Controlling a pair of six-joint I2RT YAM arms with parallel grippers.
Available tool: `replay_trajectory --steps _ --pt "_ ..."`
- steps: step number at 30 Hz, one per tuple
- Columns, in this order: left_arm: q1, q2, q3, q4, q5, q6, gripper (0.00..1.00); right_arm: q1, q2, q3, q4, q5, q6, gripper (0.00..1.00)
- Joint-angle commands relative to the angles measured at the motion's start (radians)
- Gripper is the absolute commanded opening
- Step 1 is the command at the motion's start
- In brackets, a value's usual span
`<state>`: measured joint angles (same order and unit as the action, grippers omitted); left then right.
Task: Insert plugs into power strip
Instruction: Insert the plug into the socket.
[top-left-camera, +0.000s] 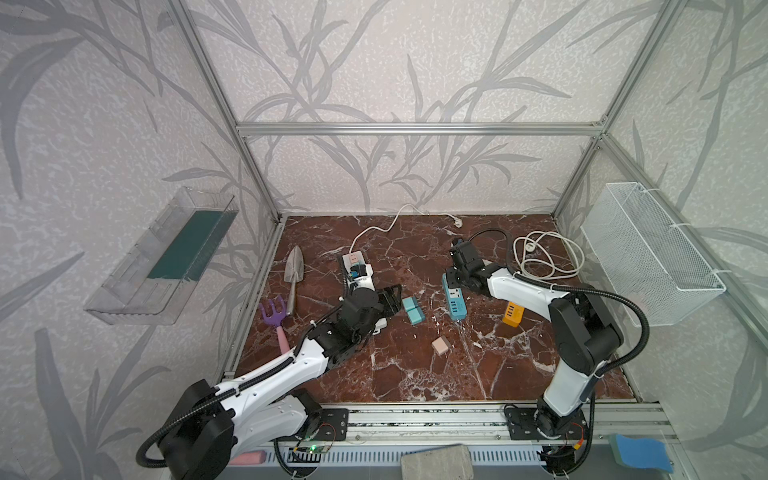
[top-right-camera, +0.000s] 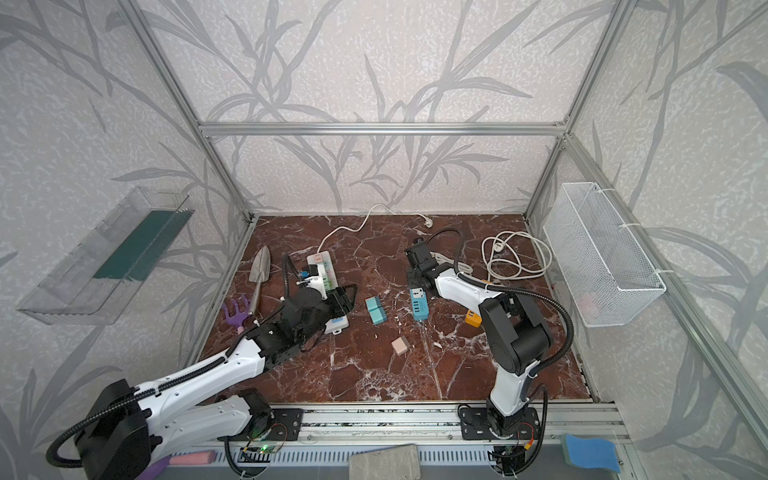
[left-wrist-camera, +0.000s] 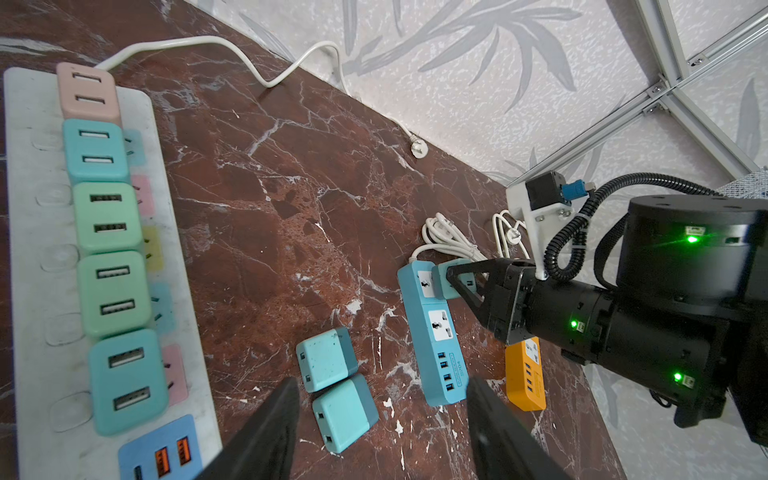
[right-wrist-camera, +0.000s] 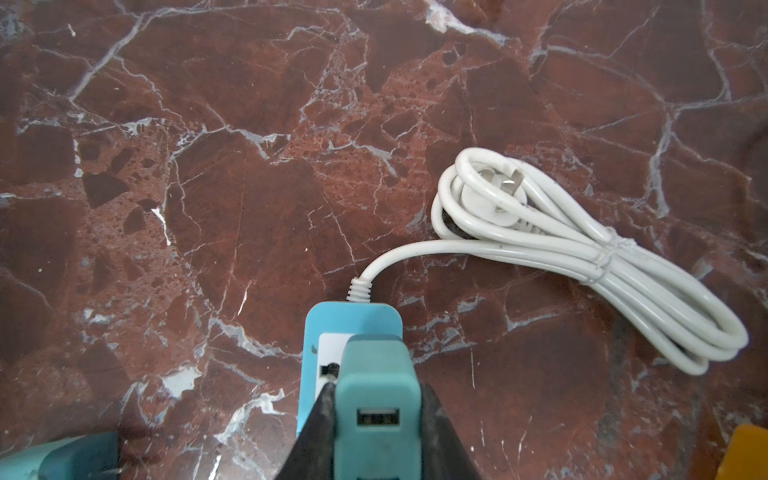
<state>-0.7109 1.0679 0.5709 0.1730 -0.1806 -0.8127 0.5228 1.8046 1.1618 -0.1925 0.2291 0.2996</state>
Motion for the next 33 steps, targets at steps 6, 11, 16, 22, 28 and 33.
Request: replay_trajectory --steps 6,11,16,22,28,33 --pt "0.013 -0.005 -0.023 0.02 -0.008 -0.005 0.64 0.007 0.097 -0.086 -0.104 -0.018 0.034 0.0" --pt "0.017 0.0 -0.023 0.031 0.001 -0.002 0.64 0.011 0.15 -0.024 -0.202 -0.031 -0.005 0.0" --pt "0.023 0.007 -0.023 0.032 0.013 -0.002 0.64 0.017 0.163 -0.034 -0.232 -0.059 0.026 0.0" --pt "0.026 0.015 -0.017 0.026 0.018 -0.008 0.64 0.026 0.039 -0.076 -0.193 -0.107 0.05 0.17" --pt "0.028 0.012 -0.004 0.026 0.063 -0.005 0.64 0.03 0.015 -0.002 -0.249 -0.163 0.035 0.38" --pt "0.028 -0.003 0.006 0.024 0.094 0.003 0.64 0.039 -0.04 0.045 -0.279 -0.11 0.023 0.53"
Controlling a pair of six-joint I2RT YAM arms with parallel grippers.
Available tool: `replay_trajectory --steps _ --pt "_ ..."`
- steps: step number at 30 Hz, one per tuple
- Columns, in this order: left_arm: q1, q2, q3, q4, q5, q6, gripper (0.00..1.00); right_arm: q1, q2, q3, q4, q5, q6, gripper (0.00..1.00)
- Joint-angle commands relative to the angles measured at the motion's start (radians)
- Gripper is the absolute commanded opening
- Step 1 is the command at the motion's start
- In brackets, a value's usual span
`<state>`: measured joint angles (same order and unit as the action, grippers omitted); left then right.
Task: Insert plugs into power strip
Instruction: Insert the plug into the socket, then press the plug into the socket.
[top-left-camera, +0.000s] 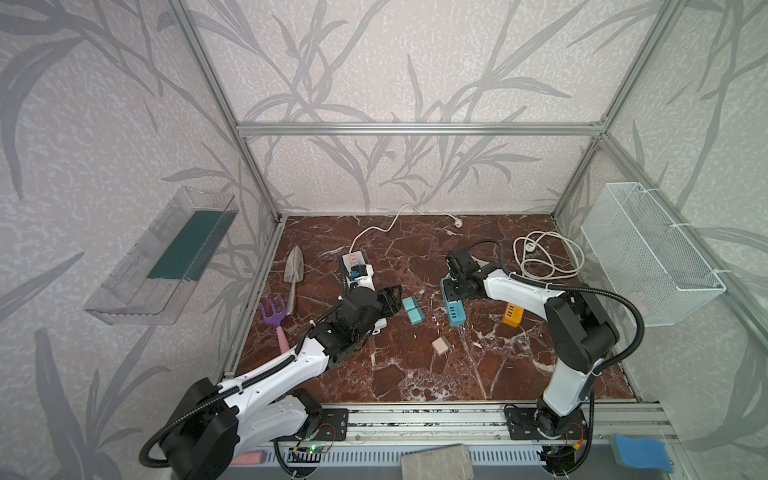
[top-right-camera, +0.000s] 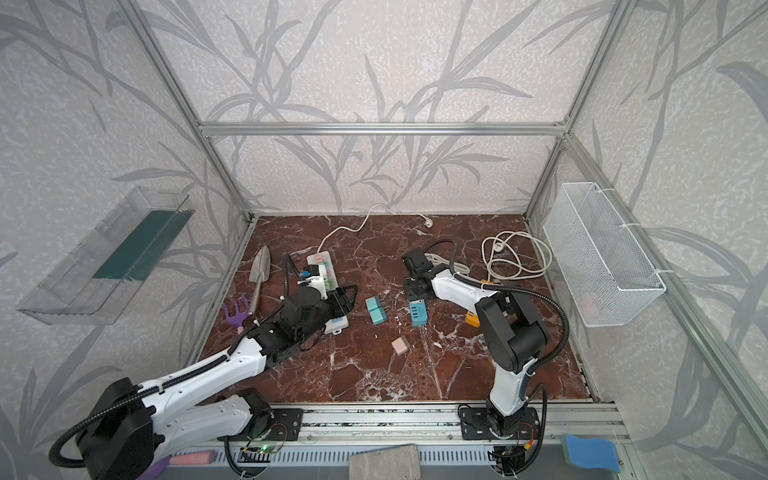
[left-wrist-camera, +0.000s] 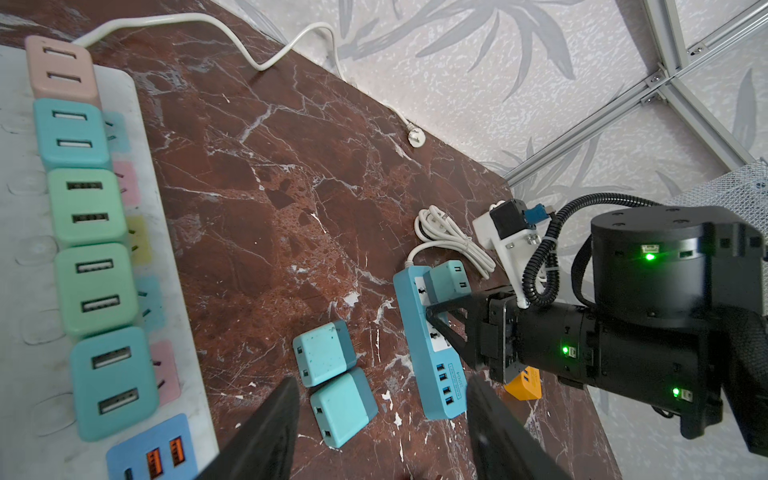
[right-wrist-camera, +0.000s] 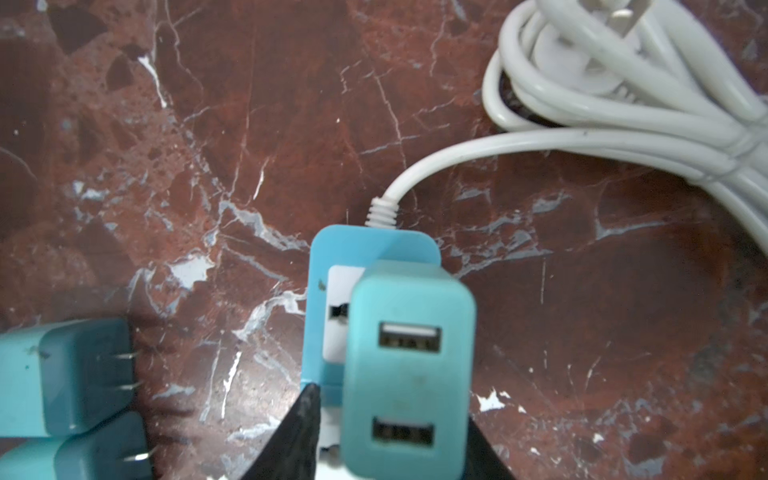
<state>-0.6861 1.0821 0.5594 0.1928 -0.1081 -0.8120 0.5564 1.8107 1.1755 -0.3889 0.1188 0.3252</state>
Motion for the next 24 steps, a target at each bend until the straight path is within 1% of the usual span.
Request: replay_trajectory --steps 1,6,10,15,18,19,24 --pt "0.003 -0.021 0.023 -0.006 0.023 0.002 0.64 0.005 -0.062 0.035 -0.086 0.006 -0.004 0.55" --pt "0.003 -0.034 0.049 -0.049 0.033 0.007 0.64 0.006 -0.156 0.021 -0.056 0.058 -0.023 0.57" --pt "0.003 -0.029 0.056 -0.046 0.053 0.004 0.64 -0.014 -0.178 0.024 -0.028 0.095 -0.047 0.58" --pt "0.003 -0.002 0.073 -0.057 0.07 -0.008 0.64 -0.055 -0.133 0.042 0.002 0.079 -0.06 0.57" --pt "0.003 0.04 0.119 -0.151 0.054 -0.032 0.61 -0.063 -0.109 0.035 0.024 0.07 -0.045 0.56" --pt "0.003 0.053 0.132 -0.172 0.058 -0.035 0.6 -0.065 -0.077 0.028 0.031 0.061 -0.04 0.56" --pt "0.003 0.078 0.137 -0.162 0.089 -0.053 0.6 -0.073 -0.03 0.007 0.04 0.087 -0.028 0.55"
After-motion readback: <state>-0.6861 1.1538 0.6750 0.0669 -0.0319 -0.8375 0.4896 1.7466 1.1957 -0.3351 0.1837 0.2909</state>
